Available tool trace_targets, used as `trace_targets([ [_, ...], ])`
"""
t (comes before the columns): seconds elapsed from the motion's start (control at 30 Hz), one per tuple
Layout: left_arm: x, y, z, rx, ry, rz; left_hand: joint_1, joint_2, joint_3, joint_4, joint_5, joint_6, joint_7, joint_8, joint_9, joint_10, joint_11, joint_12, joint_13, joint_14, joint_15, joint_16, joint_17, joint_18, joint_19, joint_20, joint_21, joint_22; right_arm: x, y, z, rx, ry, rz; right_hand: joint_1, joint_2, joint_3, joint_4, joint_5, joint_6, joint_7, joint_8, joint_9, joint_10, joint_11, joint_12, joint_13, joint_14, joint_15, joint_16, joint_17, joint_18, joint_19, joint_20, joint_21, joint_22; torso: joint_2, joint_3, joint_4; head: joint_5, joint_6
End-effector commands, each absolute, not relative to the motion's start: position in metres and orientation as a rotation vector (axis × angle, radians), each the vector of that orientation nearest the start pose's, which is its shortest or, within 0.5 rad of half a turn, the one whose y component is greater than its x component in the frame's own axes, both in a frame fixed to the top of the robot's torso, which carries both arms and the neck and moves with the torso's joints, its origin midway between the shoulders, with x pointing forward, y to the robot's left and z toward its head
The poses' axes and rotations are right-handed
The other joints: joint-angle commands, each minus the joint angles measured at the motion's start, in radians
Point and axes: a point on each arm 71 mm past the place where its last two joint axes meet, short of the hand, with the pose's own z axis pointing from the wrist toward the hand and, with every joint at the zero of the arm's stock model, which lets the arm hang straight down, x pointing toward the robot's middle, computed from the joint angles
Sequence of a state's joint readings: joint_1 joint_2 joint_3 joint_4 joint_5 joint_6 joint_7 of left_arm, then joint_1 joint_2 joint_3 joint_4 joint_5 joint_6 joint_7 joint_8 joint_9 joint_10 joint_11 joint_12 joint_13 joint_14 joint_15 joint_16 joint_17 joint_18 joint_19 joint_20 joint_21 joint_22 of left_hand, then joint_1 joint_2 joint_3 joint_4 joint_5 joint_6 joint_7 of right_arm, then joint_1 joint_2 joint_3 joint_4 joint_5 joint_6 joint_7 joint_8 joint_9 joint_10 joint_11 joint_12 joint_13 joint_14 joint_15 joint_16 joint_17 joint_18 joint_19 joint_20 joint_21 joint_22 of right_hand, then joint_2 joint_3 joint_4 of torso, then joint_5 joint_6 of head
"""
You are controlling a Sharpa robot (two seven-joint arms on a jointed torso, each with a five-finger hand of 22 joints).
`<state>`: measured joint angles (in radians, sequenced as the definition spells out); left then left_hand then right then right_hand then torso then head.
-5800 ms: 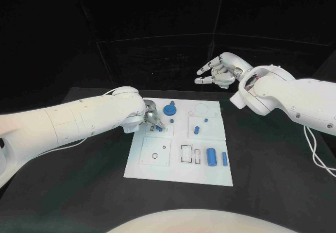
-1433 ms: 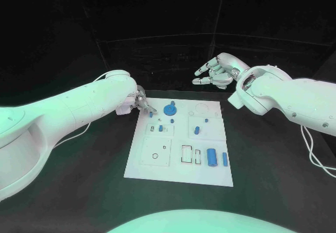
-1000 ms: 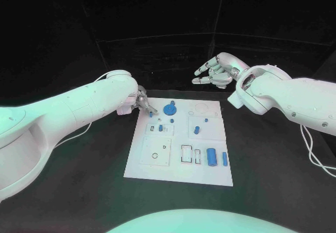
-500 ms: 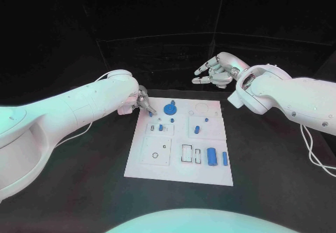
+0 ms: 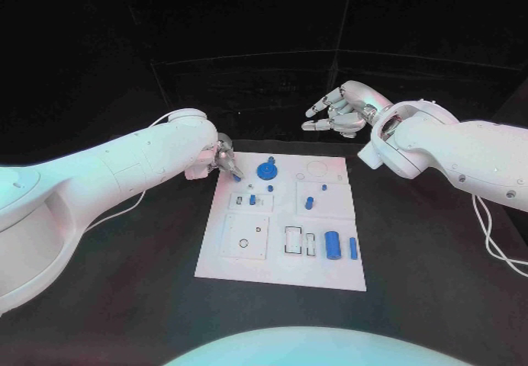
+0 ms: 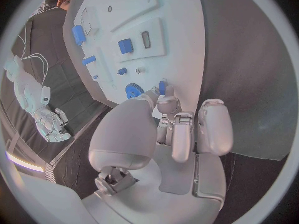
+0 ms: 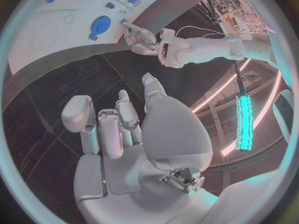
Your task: Assemble the parts on the task board
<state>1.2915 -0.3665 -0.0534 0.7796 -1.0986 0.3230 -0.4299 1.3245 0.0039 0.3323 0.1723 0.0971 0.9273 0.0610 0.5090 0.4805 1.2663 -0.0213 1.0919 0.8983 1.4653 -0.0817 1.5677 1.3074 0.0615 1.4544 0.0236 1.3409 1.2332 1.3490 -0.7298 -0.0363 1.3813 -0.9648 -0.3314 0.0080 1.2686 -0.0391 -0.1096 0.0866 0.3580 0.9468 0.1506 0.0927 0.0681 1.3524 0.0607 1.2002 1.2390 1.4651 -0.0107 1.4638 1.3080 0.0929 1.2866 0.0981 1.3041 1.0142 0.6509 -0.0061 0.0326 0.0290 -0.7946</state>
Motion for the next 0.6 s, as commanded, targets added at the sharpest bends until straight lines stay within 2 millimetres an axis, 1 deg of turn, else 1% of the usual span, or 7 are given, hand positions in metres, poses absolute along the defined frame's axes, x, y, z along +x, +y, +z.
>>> trace_targets([
  [0.03, 0.594, 0.183, -0.216, -0.216, 2.338, -0.284, -0.045, -0.022, 0.197, -0.133, 0.008, -0.003, 0.003, 0.014, 0.003, 0.005, 0.004, -0.004, -0.001, 0.105, 0.006, 0.003, 0.263, 0.01, 0.001, 0.007, -0.007, 0.0, 0.536, -0.186, -0.114, 0.201, 1.586, 0.929, 0.0, 0.011, -0.006, 0.001, -0.005, 0.006, -0.002, 0.005, 0.0, 0.008, 0.0, 0.004, 0.001, 0.061, -0.004, -0.003, 0.061, 0.017, 0.004, -0.005, -0.003, 0.001, -0.001, -0.0004, 0.0008, 0.001, 0.0],
  [0.07, 0.593, 0.184, -0.216, -0.217, 2.335, -0.288, -0.066, -0.038, 0.227, -0.141, 0.01, -0.005, 0.004, 0.02, 0.005, 0.007, 0.006, -0.003, -0.002, 0.105, 0.005, 0.003, 0.263, 0.009, 0.001, 0.007, -0.007, 0.002, 0.536, -0.186, -0.114, 0.201, 1.586, 0.928, 0.001, 0.012, -0.006, 0.001, -0.004, 0.006, -0.002, 0.005, 0.0, 0.009, 0.0, 0.006, 0.003, 0.061, -0.004, -0.003, 0.062, 0.017, 0.005, -0.005, -0.003, 0.002, -0.001, 0.0001, 0.0012, 0.001, 0.0],
  [0.17, 0.591, 0.186, -0.215, -0.23, 2.324, -0.303, -0.095, -0.054, 0.28, -0.157, 0.056, -0.002, 0.002, 0.035, 0.011, 0.01, 0.007, -0.002, -0.002, 0.105, 0.004, 0.003, 0.263, 0.009, 0.001, 0.008, -0.007, 0.002, 0.536, -0.186, -0.114, 0.202, 1.587, 0.927, 0.001, 0.012, -0.006, 0.001, -0.004, 0.006, -0.002, 0.005, 0.0, 0.009, 0.0, 0.006, 0.003, 0.061, -0.004, -0.003, 0.062, 0.017, 0.005, -0.005, -0.003, 0.002, -0.002, 0.0014, 0.0032, 0.003, 0.0],
  [0.23, 0.589, 0.188, -0.214, -0.253, 2.316, -0.324, -0.117, -0.064, 0.315, -0.169, 0.077, -0.001, 0.001, 0.046, 0.015, 0.015, 0.005, -0.001, -0.001, 0.105, 0.004, 0.003, 0.263, 0.01, 0.001, 0.007, -0.008, 0.002, 0.536, -0.186, -0.114, 0.202, 1.587, 0.926, 0.001, 0.012, -0.006, 0.001, -0.004, 0.006, -0.002, 0.005, 0.0, 0.009, 0.0, 0.006, 0.003, 0.061, -0.004, -0.003, 0.062, 0.017, 0.005, -0.005, -0.003, 0.002, -0.002, 0.0018, 0.0046, 0.003, -0.001],
  [0.37, 0.583, 0.192, -0.208, -0.292, 2.289, -0.37, -0.147, -0.081, 0.353, -0.188, 0.121, 0.002, -0.002, 0.064, 0.022, 0.025, 0.003, 0.007, 0.007, 0.105, 0.003, 0.003, 0.263, 0.009, 0.002, 0.006, -0.007, 0.004, 0.537, -0.188, -0.114, 0.204, 1.587, 0.923, 0.002, 0.012, -0.006, 0.001, -0.003, 0.006, -0.002, 0.005, 0.0, 0.009, 0.0, 0.006, 0.003, 0.062, -0.004, -0.003, 0.062, 0.017, 0.005, -0.005, -0.003, 0.002, -0.005, 0.0016, 0.0084, 0.003, -0.003],
  [0.43, 0.58, 0.194, -0.205, -0.3, 2.276, -0.384, -0.156, -0.085, 0.362, -0.193, 0.133, 0.004, -0.003, 0.069, 0.024, 0.026, 0.002, 0.007, 0.007, 0.105, 0.002, 0.003, 0.263, 0.009, 0.003, 0.006, -0.007, 0.005, 0.537, -0.188, -0.114, 0.205, 1.587, 0.921, 0.002, 0.012, -0.006, 0.001, -0.003, 0.006, -0.002, 0.005, 0.0, 0.009, 0.0, 0.006, 0.003, 0.062, -0.004, -0.003, 0.062, 0.017, 0.005, -0.005, -0.003, 0.002, -0.005, 0.0019, 0.0084, 0.005, -0.002],
  [0.6, 0.567, 0.196, -0.198, -0.302, 2.246, -0.421, -0.164, -0.088, 0.371, -0.197, 0.14, 0.005, -0.004, 0.073, 0.025, 0.026, 0.001, 0.003, 0.001, 0.105, 0.001, 0.003, 0.263, 0.01, 0.002, 0.005, -0.008, 0.004, 0.537, -0.189, -0.114, 0.207, 1.587, 0.918, 0.002, 0.012, -0.006, 0.001, -0.003, 0.006, -0.002, 0.005, 0.0, 0.009, 0.0, 0.006, 0.003, 0.062, -0.004, -0.003, 0.062, 0.017, 0.005, -0.005, -0.003, 0.002, -0.008, 0.0034, 0.0139, 0.006, -0.006],
])
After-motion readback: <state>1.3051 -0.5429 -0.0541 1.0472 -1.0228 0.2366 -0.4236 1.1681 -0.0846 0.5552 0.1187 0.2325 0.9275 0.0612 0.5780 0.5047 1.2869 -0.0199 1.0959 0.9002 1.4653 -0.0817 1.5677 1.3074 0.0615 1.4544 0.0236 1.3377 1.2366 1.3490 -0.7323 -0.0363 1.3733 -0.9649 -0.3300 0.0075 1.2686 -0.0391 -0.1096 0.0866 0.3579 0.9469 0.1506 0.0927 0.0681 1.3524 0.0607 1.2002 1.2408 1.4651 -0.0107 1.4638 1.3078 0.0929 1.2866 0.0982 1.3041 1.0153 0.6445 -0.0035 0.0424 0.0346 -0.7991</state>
